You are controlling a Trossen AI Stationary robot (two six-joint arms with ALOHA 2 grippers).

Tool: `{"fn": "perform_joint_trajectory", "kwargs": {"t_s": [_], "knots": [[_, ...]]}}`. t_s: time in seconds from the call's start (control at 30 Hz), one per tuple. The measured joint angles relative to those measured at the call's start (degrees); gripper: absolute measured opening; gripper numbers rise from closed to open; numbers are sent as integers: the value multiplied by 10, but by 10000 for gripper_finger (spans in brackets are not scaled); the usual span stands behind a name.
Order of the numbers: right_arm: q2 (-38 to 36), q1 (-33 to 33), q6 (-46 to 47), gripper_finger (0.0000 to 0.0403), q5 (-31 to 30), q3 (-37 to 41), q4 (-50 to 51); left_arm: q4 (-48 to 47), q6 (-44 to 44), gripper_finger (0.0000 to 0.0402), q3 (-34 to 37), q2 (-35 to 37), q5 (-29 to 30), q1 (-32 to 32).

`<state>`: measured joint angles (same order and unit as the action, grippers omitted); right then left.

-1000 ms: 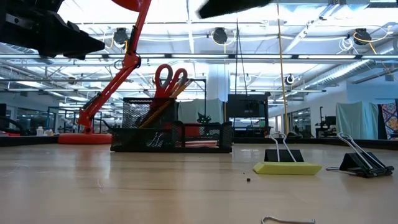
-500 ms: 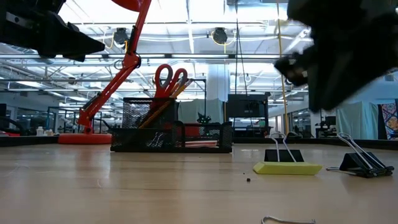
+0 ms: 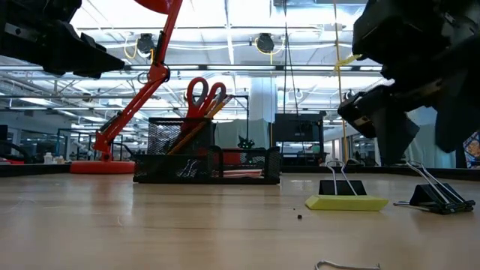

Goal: Pick and place office supplies into organizer
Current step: Put the right binder clip into the desk organizer

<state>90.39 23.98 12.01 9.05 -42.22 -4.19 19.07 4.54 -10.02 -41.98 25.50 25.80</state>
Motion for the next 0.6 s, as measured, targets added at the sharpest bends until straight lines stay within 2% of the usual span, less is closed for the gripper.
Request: {"fn": "perform_joint_trajectory", "kwargs": {"t_s": [0.27,0.47,0.6], "knots": [[15,0,-1,186,-29,12,-24,-5,-2,37,0,0,0,0],[17,2,4,172,2,12,-33,-10,-2,37,0,0,0,0],[17,7,8,163,3,12,-38,-10,-2,37,0,0,0,0]]}}
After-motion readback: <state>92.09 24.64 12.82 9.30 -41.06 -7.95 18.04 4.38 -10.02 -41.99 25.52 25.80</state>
